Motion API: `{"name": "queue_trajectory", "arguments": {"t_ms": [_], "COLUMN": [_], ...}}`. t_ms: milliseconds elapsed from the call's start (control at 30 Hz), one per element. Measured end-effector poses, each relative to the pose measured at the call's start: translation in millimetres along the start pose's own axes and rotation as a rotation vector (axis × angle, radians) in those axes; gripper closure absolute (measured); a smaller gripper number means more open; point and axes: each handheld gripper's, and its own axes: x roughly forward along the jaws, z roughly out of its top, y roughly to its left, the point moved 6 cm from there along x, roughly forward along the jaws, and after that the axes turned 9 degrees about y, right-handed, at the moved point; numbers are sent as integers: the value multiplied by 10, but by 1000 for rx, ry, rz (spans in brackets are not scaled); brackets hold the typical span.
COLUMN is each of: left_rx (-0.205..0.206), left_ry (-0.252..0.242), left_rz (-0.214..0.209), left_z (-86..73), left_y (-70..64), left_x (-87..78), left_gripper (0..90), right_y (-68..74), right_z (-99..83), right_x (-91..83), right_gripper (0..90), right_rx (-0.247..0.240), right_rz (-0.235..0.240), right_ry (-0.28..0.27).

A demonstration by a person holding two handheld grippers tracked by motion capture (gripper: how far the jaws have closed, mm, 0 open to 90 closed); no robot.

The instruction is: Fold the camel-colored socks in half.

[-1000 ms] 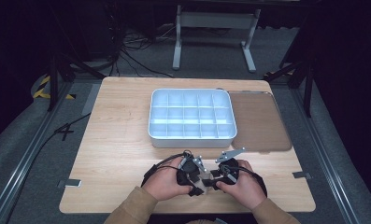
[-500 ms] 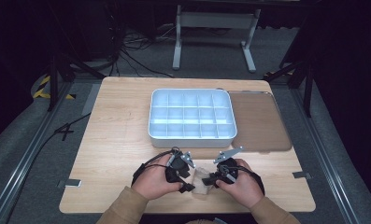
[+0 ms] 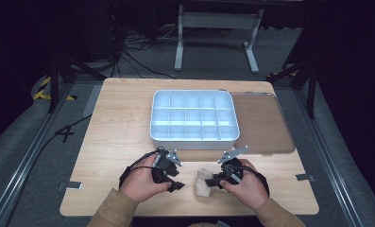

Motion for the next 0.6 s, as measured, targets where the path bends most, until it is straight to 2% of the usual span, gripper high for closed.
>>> {"name": "queue_trajectory", "arguments": {"t_ms": [233,433,600], "left_rx": [-46,-59,-73], "left_ry": [-6,-38,-25], "left_rz": [16,29,40], "left_z": [-188,-188,-228], "left_y": [84,112,144], "left_x": [-50,-142,-178], "left_gripper": [486,483,477], "right_y": [-2,-38,-63], "right_z": [102,182,241], "right_x": [-178,-304,-390], "right_gripper": [771,771,770], "right_rx": [-9,-6,-8], "right_rz": [-21,-34,-44], "right_ry": [-9,-8,-5]}}
